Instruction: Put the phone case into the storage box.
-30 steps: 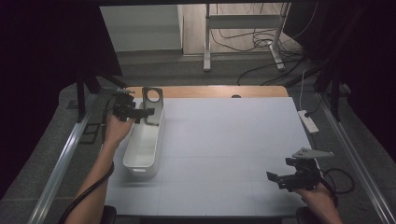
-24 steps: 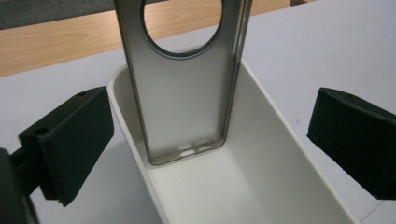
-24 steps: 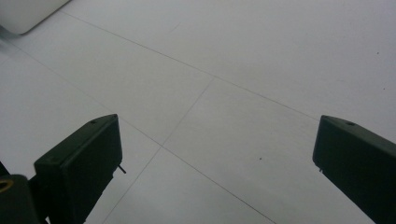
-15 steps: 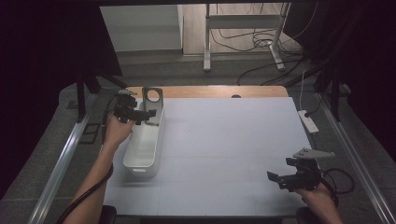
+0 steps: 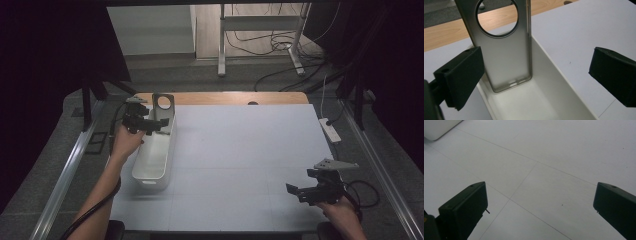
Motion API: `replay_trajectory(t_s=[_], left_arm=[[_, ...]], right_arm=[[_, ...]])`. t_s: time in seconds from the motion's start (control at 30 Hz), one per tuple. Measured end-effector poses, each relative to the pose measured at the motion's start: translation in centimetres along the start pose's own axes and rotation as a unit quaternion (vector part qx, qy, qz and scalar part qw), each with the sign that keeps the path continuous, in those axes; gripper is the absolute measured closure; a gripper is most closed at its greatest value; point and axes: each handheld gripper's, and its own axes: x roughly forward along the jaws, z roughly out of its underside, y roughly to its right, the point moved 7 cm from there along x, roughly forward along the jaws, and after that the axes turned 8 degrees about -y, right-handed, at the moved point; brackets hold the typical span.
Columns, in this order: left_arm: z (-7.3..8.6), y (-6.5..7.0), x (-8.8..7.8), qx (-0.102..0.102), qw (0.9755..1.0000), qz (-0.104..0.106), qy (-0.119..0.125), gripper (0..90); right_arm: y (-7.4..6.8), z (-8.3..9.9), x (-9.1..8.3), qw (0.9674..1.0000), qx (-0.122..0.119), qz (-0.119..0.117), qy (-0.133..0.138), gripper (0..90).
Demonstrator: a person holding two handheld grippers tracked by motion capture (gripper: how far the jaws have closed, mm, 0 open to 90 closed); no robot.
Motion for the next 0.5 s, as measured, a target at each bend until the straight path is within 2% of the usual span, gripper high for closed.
replay_trajectory(t_s=[0.13,0.27,0.5], left_arm=[[0.2,0.3,-0.1,0.0,1.0,0.002,0.001,0.7],[0.5,0.7,-0.1,0.01,0.9999,0.0,-0.003,0.5],[1.2,1.0,-0.2,0.012,0.9999,0.003,0.0,0.0]], right_arm=[[0.1,0.0,0.0,1.0,0.006,0.002,0.002,0.0],[0.2,0.0,-0.1,0.9999,0.01,0.005,0.003,0.0],[0.2,0.0,-0.1,0.9999,0.008,0.009,0.005,0.0]])
